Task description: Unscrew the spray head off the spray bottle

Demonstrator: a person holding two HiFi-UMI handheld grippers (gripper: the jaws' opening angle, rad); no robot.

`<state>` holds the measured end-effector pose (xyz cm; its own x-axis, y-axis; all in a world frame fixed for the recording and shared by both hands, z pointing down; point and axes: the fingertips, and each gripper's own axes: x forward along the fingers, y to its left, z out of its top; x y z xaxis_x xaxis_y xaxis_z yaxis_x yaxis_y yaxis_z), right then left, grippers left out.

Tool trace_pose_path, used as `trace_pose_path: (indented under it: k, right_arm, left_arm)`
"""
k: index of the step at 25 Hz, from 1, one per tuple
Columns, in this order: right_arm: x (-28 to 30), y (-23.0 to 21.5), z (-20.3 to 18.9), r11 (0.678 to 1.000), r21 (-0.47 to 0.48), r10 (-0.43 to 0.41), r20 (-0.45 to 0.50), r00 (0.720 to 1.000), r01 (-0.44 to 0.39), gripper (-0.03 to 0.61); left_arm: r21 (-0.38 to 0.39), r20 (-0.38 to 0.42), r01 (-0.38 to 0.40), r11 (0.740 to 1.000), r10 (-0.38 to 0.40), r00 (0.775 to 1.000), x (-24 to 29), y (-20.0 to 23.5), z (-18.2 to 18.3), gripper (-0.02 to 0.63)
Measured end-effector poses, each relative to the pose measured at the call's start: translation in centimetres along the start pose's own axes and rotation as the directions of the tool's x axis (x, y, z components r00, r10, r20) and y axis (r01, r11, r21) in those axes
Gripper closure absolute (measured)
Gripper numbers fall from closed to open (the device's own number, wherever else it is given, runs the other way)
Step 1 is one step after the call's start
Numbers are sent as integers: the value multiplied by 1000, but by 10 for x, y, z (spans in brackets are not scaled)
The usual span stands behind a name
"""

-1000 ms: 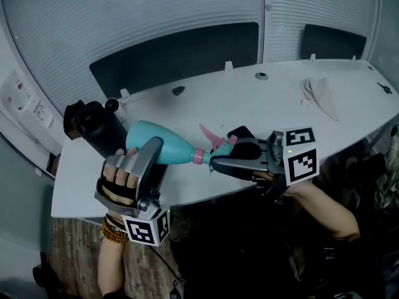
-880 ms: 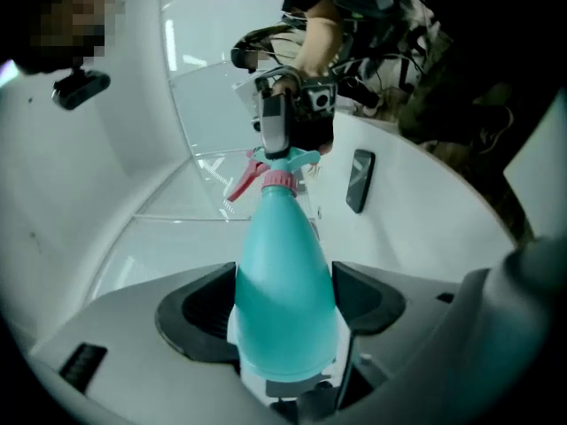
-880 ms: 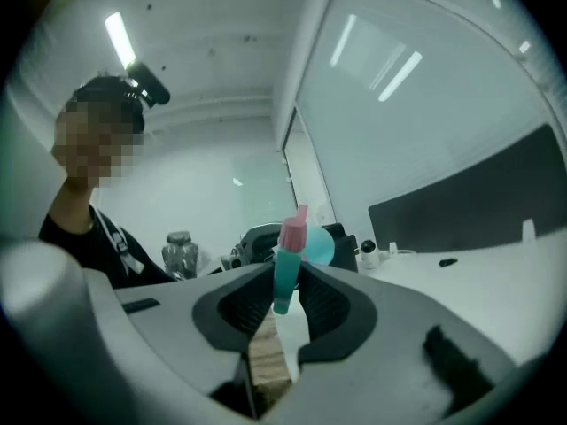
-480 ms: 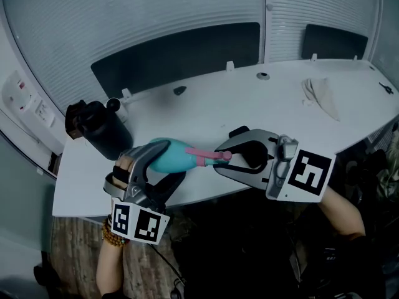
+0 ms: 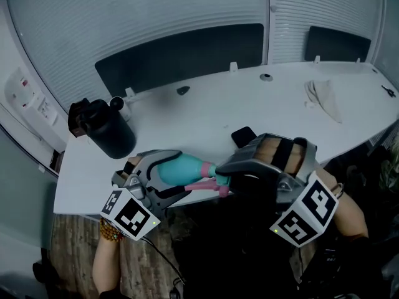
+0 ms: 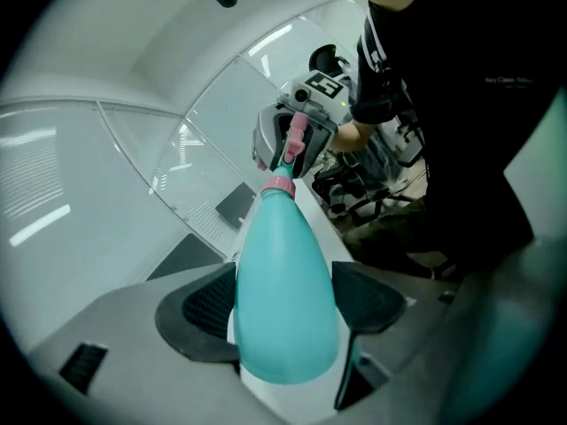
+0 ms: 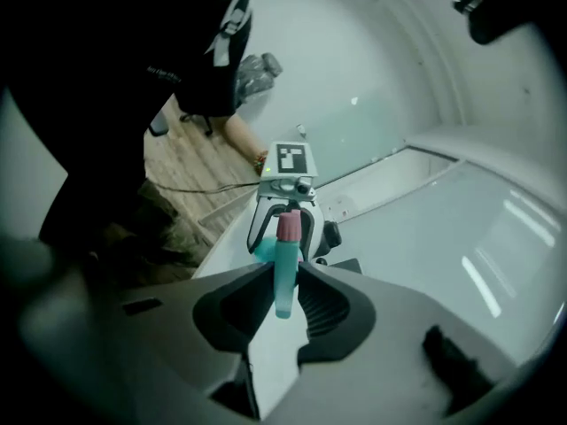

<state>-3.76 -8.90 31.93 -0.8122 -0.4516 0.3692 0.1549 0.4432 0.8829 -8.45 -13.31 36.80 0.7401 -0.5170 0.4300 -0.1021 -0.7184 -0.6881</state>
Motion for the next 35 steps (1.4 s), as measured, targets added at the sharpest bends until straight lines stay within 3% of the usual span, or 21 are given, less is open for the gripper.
trace_pose_path:
  k: [3, 6, 10, 13, 19, 26, 35]
  right_arm:
    - [1, 8, 4, 975, -223, -39, -77, 996, 21, 495]
    - [2, 14, 10, 909, -416, -98, -153, 983, 26, 495]
    - [-2, 19, 18, 829, -559, -154, -202, 967, 16, 495]
    - [-3, 20, 18, 819, -574, -150, -198, 969, 9, 495]
    - [2, 20, 9, 835, -549, -129, -217, 968, -11, 495]
    - [6, 12, -3, 843, -538, -139, -210, 968, 4, 495]
    - [11, -9, -25, 845, -529, -214, -197, 957, 80, 494]
  left_arm:
    - [-9, 14, 71, 997, -71, 997, -1, -8, -1, 272]
    - [-34, 36, 148, 988, -146, 989, -2, -16, -1, 272]
    - [-79, 110, 218, 973, -209, 972, -7, -22, 5, 272]
    - [-72, 113, 219, 973, -210, 971, -7, -24, 6, 270]
    - [-111, 128, 208, 972, -193, 973, -6, -23, 2, 272]
    - [-150, 128, 141, 979, -122, 984, -4, -14, -1, 272]
    - [-226, 163, 96, 969, -60, 985, 1, -1, -3, 272]
